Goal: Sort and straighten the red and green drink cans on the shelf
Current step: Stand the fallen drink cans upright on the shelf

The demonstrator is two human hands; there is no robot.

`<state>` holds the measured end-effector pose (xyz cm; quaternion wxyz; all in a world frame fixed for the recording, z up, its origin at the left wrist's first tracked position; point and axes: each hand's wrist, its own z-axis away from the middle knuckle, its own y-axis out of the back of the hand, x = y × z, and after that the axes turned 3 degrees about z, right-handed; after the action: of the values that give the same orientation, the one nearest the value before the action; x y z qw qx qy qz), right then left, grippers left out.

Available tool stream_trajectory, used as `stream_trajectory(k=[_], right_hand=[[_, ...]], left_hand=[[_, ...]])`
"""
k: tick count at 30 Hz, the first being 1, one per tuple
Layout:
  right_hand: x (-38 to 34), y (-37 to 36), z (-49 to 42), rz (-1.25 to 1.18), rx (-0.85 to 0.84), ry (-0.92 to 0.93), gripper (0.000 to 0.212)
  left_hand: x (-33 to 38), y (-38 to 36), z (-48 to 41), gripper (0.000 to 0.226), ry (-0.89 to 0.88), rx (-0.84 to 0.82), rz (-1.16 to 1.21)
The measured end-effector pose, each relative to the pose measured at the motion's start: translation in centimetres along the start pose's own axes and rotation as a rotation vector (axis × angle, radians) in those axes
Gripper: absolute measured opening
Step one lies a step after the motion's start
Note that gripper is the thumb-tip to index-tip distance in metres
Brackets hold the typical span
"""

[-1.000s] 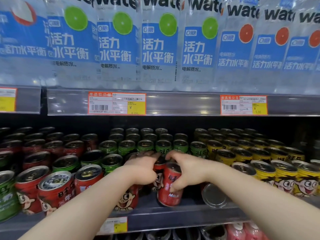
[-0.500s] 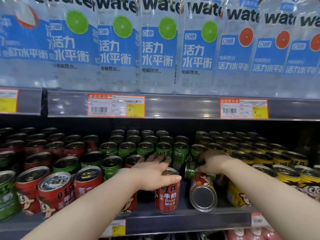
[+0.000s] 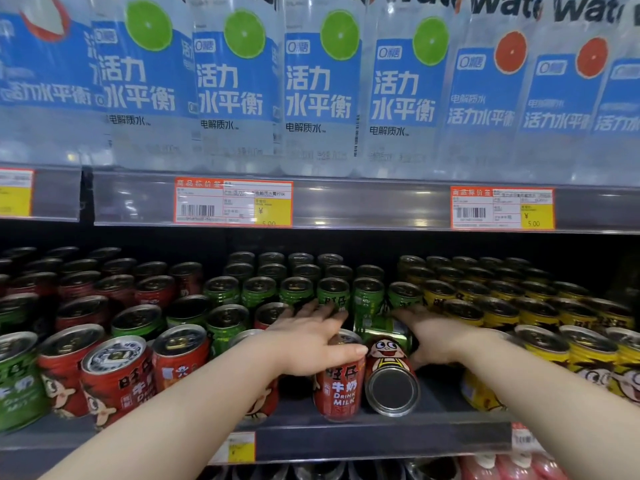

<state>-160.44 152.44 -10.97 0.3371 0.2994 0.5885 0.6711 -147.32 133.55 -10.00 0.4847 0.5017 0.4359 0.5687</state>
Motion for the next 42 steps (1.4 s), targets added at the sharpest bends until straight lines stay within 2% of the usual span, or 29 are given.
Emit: stream_trajectory(k=[4,8,9,12,14,18,23,26,28,31,35,38,40,42], right_hand=[[-0.3,-0.9,-0.1,-0.012,0.121,0.011,0.079],[0.4,1.8,0.3,-0.092,0.200,0.028,0.045],[0.7,2.5,0.3,-0.084,0.190,0.030,0.047],[0.6,2.8,0.5,0.088,0.014,0.019,0.082],[-0.2,1.2,0.6,0.212,-0.001,0.002,0.091],[-1.1,-1.4,0.2,0.280,0.192,-0.051,0.081],[0.0,0.8,0.6,0.061,0.124,-0.075,0.078],[0.4,2.6,0.8,-0.164,0.126,-0.106,0.084],[0.4,3.0,0.7,-0.211,0.145,-0.115,0.074],[0.4,2.5,0.7,-0.155,0.212,-0.105,0.051],[0.7,2.1,0.7,-0.041,0.270,-0.061,0.045],[0.5,2.9,2.0,-0.123,0.365,-0.081,0.032],[-0.1,3.2,3.5,-0.231,0.290,-0.016,0.033],[-1.2,2.8,5.1,-0.226,0.045,0.102,0.060]], left_hand=[[0.0,0.0,0.0,0.079,-0.002,0.001,0.006],[0.0,0.1,0.0,0.079,-0.006,0.000,0.008],[0.0,0.1,0.0,0.079,-0.006,-0.001,0.010],[0.1,0.0,0.1,0.079,-0.008,0.000,-0.004],[0.1,-0.1,0.2,0.079,-0.011,0.010,-0.009],[0.1,0.0,0.2,0.079,-0.008,0.014,0.000],[0.1,0.0,0.2,0.079,-0.009,0.012,0.000],[0.1,0.0,0.1,0.079,-0.007,0.011,0.006],[0.1,0.0,0.1,0.079,-0.006,0.005,0.007],[0.2,0.1,0.3,0.078,-0.008,0.006,0.001],[0.3,0.2,0.4,0.078,-0.011,0.006,0.007],[0.3,0.2,0.4,0.078,-0.010,0.006,0.005],[0.3,0.2,0.3,0.079,-0.006,0.005,0.000],[0.4,0.2,0.4,0.079,-0.004,0.003,-0.003]])
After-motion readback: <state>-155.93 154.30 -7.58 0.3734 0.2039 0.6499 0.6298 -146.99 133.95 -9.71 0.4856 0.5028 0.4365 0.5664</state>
